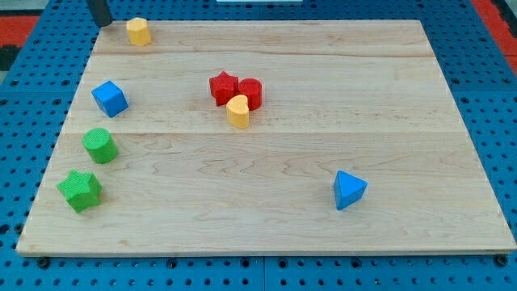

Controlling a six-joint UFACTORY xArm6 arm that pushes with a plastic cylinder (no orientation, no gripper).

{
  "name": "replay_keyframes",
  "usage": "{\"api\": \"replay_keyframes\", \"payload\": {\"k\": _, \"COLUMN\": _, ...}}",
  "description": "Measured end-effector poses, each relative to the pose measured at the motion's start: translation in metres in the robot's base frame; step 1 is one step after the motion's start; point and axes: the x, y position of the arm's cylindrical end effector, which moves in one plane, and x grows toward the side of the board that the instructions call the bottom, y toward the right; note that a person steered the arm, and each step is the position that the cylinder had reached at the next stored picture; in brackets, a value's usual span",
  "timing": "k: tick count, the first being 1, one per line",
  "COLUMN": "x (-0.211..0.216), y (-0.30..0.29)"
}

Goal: Place the yellow hexagon diagonally to the blue cube

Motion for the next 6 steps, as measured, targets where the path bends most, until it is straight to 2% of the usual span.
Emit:
{"api": "replay_keyframes", "payload": {"k": 1, "x": 0.004, "y": 0.028}}
{"api": "replay_keyframes", "payload": {"k": 2, "x": 0.015, "y": 0.11}}
{"api": "replay_keyframes", "payload": {"k": 3, "x": 0.049, "y": 0.209}}
{"api": "replay_keyframes", "payload": {"k": 4, "x": 0.028, "y": 0.22}}
{"api": "replay_keyframes", "payload": {"k": 5, "x": 0.002, "y": 0.177}}
{"api": "replay_keyframes", "payload": {"k": 6, "x": 0.003, "y": 0.113}}
